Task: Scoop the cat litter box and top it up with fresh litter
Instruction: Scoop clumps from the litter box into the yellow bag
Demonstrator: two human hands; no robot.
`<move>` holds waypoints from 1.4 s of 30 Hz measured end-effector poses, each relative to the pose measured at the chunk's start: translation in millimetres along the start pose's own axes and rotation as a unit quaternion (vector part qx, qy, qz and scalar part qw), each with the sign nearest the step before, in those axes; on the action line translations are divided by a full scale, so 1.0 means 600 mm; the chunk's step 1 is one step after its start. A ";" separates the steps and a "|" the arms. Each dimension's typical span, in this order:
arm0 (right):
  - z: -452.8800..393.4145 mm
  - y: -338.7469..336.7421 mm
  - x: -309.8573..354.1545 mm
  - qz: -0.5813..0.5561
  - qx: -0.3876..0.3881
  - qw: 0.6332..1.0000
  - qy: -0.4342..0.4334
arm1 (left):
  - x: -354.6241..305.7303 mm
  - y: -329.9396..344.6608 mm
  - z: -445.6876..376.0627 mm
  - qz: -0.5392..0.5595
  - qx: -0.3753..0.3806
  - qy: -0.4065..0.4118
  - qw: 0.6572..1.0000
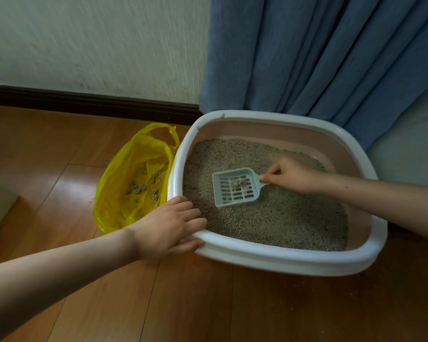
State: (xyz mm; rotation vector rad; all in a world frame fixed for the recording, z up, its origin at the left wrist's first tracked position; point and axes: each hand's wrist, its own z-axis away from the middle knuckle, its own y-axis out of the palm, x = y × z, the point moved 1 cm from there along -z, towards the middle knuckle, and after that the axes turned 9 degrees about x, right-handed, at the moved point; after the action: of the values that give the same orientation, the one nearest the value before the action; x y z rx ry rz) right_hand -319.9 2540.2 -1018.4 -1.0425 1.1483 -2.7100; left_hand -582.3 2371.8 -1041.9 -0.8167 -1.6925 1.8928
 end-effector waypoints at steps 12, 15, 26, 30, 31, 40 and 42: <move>0.000 -0.003 -0.001 -0.021 -0.002 1.000 0.008 | 0.001 0.002 0.000 -0.003 -0.005 0.002 1.000; 0.000 -0.010 0.006 -0.021 -0.023 1.000 0.002 | 0.001 0.002 0.000 -0.004 -0.003 0.001 1.000; -0.030 -0.015 0.131 0.004 -0.068 0.995 -0.071 | 0.001 0.001 0.001 0.012 0.004 -0.007 1.000; -0.054 0.005 0.197 0.057 -0.053 0.992 -0.103 | 0.002 0.003 0.000 0.024 -0.004 -0.007 1.000; -0.059 0.011 0.212 0.075 -0.052 0.990 -0.110 | 0.002 0.004 0.000 0.025 -0.006 -0.007 1.000; -0.096 0.053 0.260 0.257 -0.077 0.951 -0.153 | 0.005 0.007 0.003 0.023 -0.021 0.001 1.000; -0.097 0.057 0.265 0.293 -0.084 0.937 -0.174 | 0.005 0.006 0.003 0.027 -0.025 0.003 0.999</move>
State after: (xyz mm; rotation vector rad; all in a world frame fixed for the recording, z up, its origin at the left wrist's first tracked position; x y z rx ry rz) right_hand -485.5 2510.2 -978.7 -0.9470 1.3642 -1.9157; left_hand -585.5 2372.1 -1045.6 -0.8937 -1.7374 1.8879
